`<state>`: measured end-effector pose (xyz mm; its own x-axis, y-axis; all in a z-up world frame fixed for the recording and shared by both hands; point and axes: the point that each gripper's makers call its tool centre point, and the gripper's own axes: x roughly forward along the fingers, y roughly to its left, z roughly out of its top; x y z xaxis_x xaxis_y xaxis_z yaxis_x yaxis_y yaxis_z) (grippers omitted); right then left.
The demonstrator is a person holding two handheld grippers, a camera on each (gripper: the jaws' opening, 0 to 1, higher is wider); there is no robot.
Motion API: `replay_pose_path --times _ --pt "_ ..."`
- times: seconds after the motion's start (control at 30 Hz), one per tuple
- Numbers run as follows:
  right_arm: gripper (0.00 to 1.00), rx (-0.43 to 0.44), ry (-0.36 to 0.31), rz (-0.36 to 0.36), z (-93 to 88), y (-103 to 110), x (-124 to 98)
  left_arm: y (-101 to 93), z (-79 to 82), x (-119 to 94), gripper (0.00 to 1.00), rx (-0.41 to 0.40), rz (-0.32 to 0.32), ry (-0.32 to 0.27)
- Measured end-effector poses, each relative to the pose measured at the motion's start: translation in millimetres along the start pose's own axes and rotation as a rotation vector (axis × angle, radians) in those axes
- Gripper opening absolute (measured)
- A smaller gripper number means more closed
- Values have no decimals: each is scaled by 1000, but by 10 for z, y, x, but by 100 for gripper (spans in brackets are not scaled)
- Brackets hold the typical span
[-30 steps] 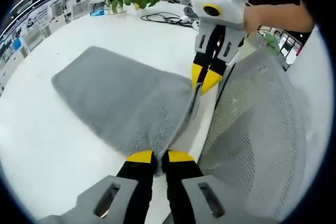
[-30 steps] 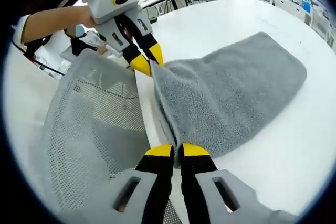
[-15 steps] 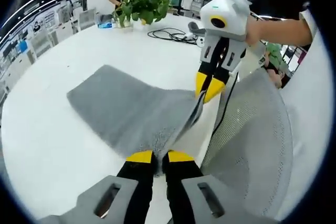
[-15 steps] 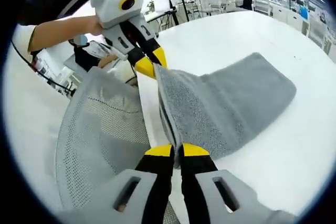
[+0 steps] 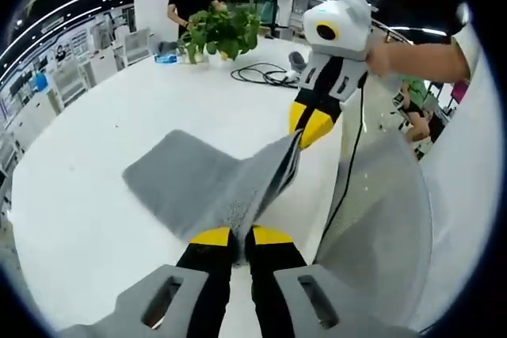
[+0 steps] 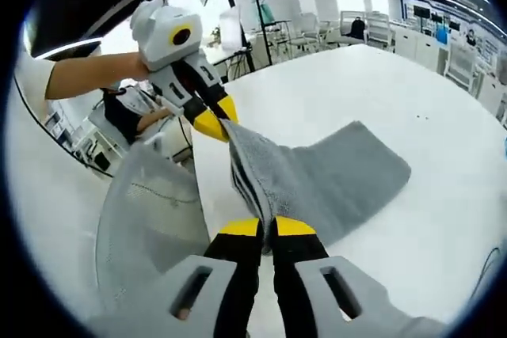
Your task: Fold the towel on the table until its edges align and the towel forms a compact rectangular stack.
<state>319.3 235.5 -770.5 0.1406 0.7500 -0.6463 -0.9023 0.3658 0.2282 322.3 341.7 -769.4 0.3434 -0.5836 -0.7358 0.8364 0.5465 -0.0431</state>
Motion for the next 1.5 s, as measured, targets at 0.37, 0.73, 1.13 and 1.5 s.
replay_pose_path --times 0.37,0.73,1.13,1.5 --pt "2 56 -91 -73 274 -248 -94 168 276 -61 7 -14 -4 -40" --pt "2 76 -175 -201 516 -583 -176 422 556 -26 7 -82 -5 -105" --pt "3 172 -256 -284 677 -983 -170 734 733 107 7 -144 31 -140" --pt "3 203 -259 -322 660 -1120 10 934 669 270 8 -174 49 -144"
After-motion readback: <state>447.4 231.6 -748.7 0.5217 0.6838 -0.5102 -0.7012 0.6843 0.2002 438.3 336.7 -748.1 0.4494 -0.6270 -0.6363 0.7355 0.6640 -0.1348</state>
